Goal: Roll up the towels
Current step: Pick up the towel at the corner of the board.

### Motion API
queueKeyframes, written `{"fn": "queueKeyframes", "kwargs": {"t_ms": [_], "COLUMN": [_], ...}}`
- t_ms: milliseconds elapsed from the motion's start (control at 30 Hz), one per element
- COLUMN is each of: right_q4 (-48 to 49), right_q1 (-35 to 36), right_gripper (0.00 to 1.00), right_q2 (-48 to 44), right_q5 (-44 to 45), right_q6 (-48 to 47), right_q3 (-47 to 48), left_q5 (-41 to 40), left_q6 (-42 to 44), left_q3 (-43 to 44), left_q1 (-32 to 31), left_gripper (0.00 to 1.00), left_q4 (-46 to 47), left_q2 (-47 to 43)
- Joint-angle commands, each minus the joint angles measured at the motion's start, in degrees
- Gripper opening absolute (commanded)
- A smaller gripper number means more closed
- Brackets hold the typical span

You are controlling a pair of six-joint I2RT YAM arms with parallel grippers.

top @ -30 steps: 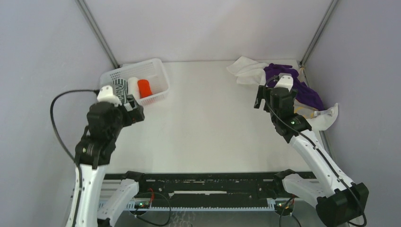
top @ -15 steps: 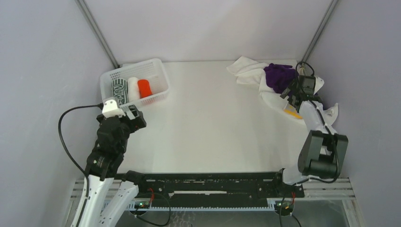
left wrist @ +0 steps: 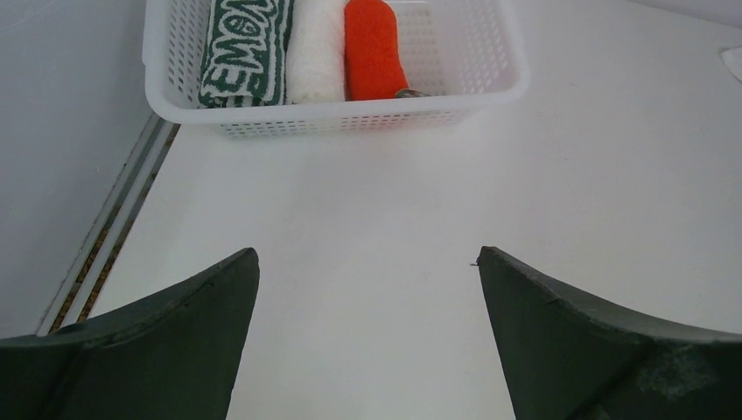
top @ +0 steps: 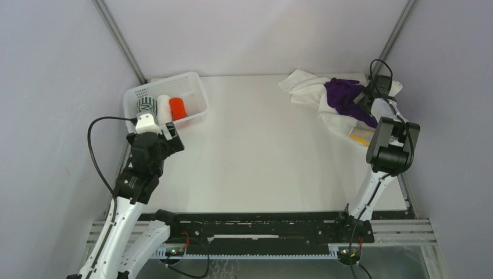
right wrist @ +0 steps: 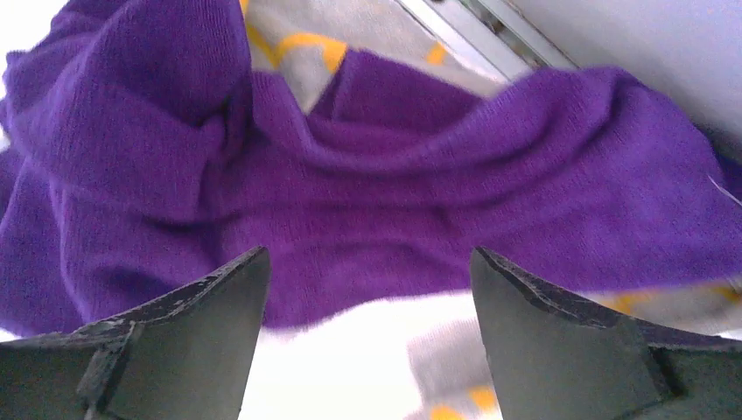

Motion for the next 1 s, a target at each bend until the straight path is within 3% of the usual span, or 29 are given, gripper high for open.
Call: {"fn": "queueKeyframes", "kwargs": {"t_ms": [0, 100, 233, 333, 433, 600, 967], "right_q4": [-4.73, -7.82, -14.03, -16.7, -18.45, -16.76, -15.09], "right_q1": [-1.01, -2.33, -3.61, -4.64, -5.31, -5.2, -0.01], "right_gripper": [0.82, 0.68, 0.66, 0.57, 0.41, 0.01, 0.0], "right_q2": [8.31, 12.55, 17.98, 20.47, 21.75, 18.7, -3.86], "right_q5": [0.64, -0.29, -1.98, -4.26, -6.4, -7.36, -3.3], "right_q6": [2.31, 4.01, 5.34, 5.86, 6.5, 6.13, 2.39], "right_q3": [12.29, 18.16, 26.19, 29.25, 30.45, 28.69, 30.06], "left_q5": [-1.24, -1.12, -0.84, -0.66, -0.49, -0.32, -0.25], "left_q6": [1.31, 1.25, 1.14, 1.13, 1.21, 1.17, 0.63], "left_q3": [-0.6, -0.68, -0.78, -0.78, -0.84, -0.97, -1.62], "left_q1": [-0.17, 0.33, 0.97, 1.15, 1.24, 1.41, 1.37], "left_gripper": [1.0, 1.0, 1.0, 1.0, 1.0, 1.0, 1.0], "left_q4": [2.33, 2.22, 2.21, 2.28, 2.26, 2.38, 2.48], "left_q2": [0.41, 0.53, 0.52, 0.42, 0.19, -0.43, -3.88]}}
